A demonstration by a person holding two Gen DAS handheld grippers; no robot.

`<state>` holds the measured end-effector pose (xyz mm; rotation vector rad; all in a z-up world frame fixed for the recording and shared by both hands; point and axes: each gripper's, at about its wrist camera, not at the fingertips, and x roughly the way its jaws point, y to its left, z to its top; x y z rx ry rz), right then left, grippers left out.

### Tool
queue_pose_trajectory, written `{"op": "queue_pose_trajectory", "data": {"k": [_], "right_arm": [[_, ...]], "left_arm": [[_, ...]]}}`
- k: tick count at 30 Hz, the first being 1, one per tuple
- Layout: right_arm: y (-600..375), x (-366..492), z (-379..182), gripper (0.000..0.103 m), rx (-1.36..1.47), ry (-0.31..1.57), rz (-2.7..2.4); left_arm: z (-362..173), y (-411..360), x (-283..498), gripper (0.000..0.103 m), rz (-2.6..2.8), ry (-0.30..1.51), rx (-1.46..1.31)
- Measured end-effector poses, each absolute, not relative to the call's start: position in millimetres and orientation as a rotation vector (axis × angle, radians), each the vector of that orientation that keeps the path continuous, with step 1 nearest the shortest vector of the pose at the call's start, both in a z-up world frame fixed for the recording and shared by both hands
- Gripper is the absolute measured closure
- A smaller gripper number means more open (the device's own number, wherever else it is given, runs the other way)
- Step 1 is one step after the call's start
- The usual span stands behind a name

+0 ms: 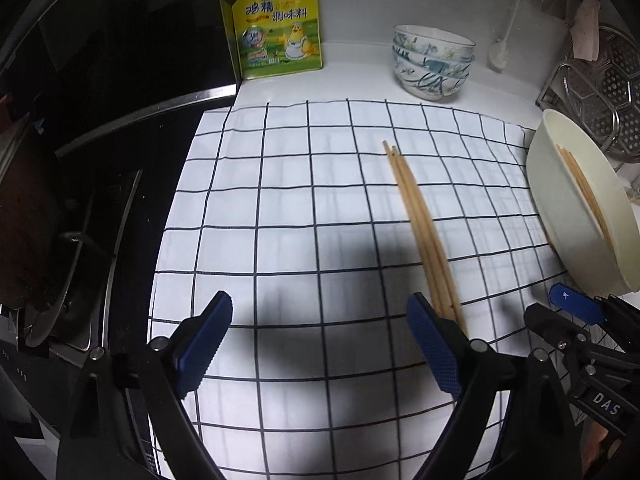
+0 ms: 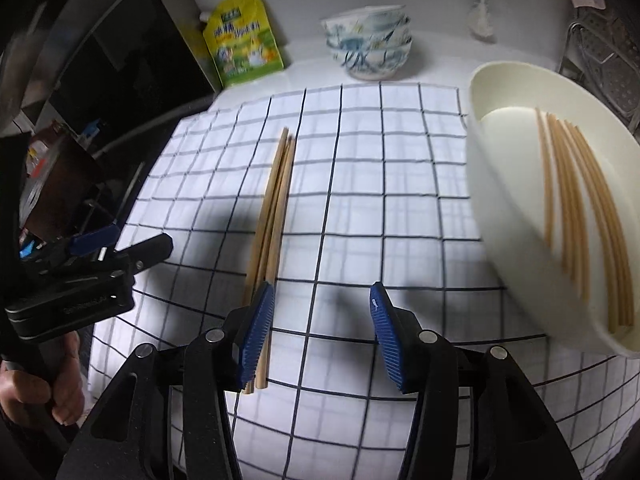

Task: Organize utensils
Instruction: 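Lower both grippers onto the remaining chopsticks and spread them apart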

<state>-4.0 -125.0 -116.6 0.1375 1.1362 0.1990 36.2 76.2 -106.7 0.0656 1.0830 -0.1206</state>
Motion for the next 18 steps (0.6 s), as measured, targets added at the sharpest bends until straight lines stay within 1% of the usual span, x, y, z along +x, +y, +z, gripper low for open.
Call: {"op": "queue_pose_trajectory", "data": {"k": [4, 18], "right_arm": [[-114.4, 0.2, -132.5, 0.055, 0.121, 1.158, 0.186], [-86.6, -5.2, -148.5, 0.055, 0.005, 1.163, 0.161]], "left_arm": [[-115.0, 84.8, 39.8, 0.016, -0.129, 1.087, 0.067], [-118.1, 90.6, 39.6, 0.016, -0.193, 1.041, 0.028]]}}
